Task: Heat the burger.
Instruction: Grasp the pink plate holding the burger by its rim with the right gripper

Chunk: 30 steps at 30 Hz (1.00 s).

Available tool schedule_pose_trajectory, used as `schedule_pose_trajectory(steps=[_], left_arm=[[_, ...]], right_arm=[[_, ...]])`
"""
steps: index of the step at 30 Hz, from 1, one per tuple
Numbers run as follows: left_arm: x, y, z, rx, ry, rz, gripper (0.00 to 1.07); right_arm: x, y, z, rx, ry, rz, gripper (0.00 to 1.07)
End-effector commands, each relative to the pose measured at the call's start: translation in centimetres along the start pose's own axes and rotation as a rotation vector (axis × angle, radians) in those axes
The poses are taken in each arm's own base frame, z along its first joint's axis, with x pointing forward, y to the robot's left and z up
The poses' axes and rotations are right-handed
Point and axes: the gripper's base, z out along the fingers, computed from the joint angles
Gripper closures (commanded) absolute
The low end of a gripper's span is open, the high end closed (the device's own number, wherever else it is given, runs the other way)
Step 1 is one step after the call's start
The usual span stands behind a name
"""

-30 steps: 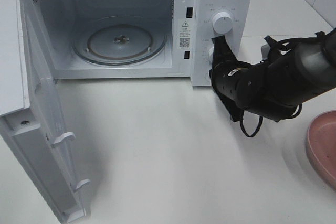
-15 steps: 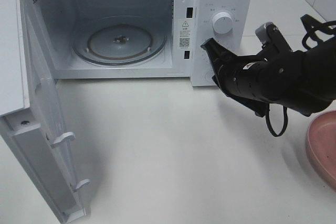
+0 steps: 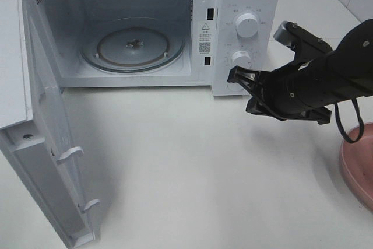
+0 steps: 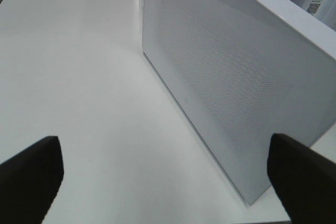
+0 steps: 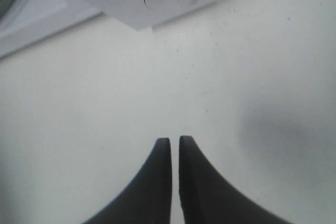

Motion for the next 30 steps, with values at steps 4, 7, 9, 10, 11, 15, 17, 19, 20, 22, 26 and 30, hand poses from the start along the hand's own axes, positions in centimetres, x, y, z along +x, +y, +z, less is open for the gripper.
schedule_pose_trajectory(steps=[4,7,9,10,11,15,17,19,20,22,26,30], left_arm=[[0.1,0.0,-0.2,0.0,-0.027,0.001,0.09],[0.1,0.0,-0.2,0.0,-0.027,0.001,0.09],[0.1,0.0,-0.2,0.0,-0.027,0.001,0.09],[0.1,0.0,-0.2,0.0,-0.027,0.001,0.09],[0.1,0.0,-0.2,0.0,-0.027,0.001,0.09],[0.1,0.0,-0.2,0.0,-0.027,0.001,0.09],[0.1,0.0,-0.2,0.0,-0.027,0.001,0.09],[0.1,0.0,-0.2,0.0,-0.027,0.001,0.09],[0.1,0.0,-0.2,0.0,-0.027,0.001,0.09],[0.1,0.0,-0.2,0.0,-0.027,0.001,0.09],[0.1,0.0,-0.2,0.0,-0.027,0.001,0.09],[0.1,0.0,-0.2,0.0,-0.027,0.001,0.09]], right_arm=[[0.2,-1.0,-2.2,0.039,0.142,-0.251,0.99],[0.0,-1.0,-3.3,0.046,0.131,-0.315,0.97],[-0.1,-0.9,-3.8,0.048,0.126,-0.333,0.96],[-0.1,-0.9,-3.8,0.048,0.126,-0.333,0.96],[-0.2,-0.9,-4.5,0.051,0.122,-0.367,0.92],[-0.3,-0.8,-6.1,0.061,0.128,-0.427,0.71],[-0.2,-0.9,-6.5,0.066,0.145,-0.443,0.54],[-0.1,-0.9,-6.7,0.068,0.158,-0.453,0.45],[0.2,-1.1,-6.9,0.074,0.192,-0.474,0.3],[0.5,-1.2,-7.0,0.083,0.233,-0.481,0.16],[1.0,-1.5,-7.1,0.098,0.292,-0.479,0.07],[1.3,-2.1,-7.3,0.152,0.35,-0.515,0.09]])
